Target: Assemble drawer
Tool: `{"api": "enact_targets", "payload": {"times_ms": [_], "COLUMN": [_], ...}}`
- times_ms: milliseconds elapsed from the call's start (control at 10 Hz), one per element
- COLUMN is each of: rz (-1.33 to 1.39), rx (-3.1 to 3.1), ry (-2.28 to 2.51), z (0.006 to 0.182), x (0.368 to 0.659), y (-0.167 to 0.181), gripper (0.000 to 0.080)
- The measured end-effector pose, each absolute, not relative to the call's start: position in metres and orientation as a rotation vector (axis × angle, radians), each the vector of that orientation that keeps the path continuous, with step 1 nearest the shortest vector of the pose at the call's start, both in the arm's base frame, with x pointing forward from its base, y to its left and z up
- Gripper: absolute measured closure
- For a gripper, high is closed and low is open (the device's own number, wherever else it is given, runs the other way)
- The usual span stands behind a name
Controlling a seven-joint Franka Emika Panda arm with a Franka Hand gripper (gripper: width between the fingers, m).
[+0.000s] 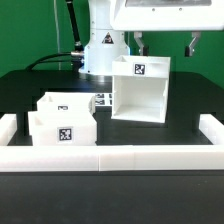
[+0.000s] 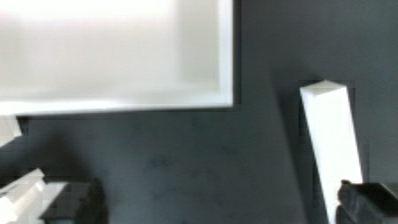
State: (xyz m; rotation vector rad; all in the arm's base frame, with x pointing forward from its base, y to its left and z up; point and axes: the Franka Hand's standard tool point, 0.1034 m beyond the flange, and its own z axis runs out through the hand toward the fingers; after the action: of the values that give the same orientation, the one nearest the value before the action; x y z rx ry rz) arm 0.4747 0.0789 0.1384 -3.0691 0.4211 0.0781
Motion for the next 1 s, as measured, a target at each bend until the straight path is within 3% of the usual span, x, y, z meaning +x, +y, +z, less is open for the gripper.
{"api": "enact_targets", "payload": {"times_ms": [300,700,1000], "rz": [0.066,0.04,0.028], "rx": [-3.078,-3.069,-3.076], "ry": [0.403,0.431,0.427], "z": [0.126,0.122,0.105], "x": [0.448,0.447,0.41], "y": [0.087,0.088,0.101], "gripper": [0.015,0.015,0.015]}}
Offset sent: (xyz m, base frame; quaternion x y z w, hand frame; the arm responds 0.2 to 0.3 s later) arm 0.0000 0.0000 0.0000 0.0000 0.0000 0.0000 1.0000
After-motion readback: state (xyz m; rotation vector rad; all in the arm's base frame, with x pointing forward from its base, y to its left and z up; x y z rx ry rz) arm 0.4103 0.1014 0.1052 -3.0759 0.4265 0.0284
